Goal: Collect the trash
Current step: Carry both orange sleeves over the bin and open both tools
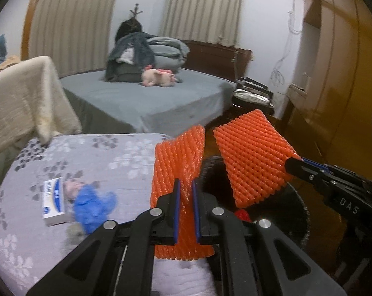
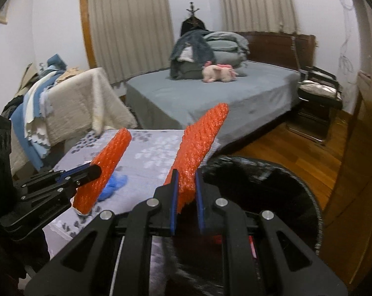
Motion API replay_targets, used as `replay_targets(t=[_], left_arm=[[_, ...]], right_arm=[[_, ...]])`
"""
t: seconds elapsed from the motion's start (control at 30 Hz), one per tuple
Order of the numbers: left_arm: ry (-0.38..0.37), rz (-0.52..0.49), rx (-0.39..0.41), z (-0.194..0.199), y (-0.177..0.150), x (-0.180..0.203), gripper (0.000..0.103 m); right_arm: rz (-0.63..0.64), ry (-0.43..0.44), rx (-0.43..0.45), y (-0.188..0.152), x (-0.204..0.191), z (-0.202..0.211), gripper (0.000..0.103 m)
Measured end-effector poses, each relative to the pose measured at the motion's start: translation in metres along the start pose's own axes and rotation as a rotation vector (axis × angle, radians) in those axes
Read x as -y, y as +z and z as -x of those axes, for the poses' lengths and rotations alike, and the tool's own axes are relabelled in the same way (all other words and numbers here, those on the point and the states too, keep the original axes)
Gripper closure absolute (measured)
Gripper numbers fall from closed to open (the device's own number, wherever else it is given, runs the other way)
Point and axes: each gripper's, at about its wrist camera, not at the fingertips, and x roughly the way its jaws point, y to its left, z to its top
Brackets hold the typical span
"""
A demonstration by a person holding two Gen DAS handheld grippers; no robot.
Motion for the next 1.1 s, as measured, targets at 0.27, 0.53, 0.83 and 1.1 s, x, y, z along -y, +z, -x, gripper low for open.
replay_targets(t=[0.27, 0.53, 0.83, 1.1], left_arm=[[-0.091, -0.056, -0.03, -0.028, -0.003, 0.049, 0.094], [-0.165, -0.099, -0.053, -0.056, -0.005, 0.091, 0.094], [-0.212, -0.132, -0.086, -0.089, -0.005, 0.119, 0.094], [-0.241, -0.114, -0.11, -0.1, -0.01, 0.119, 0.063]], right_arm=[[-0.04, -0.091, -0.005, -0.017, 0.045, 0.012, 0.091], [-0.093, -0.146, -0.016, -0.034, 0.082, 0.016, 0.091], [-0.142, -0.187, -0.057, -0.052, 0.113, 0.005, 0.091], [-0.155, -0.22, -0.093, -0.061, 0.122, -0.006, 0.081]])
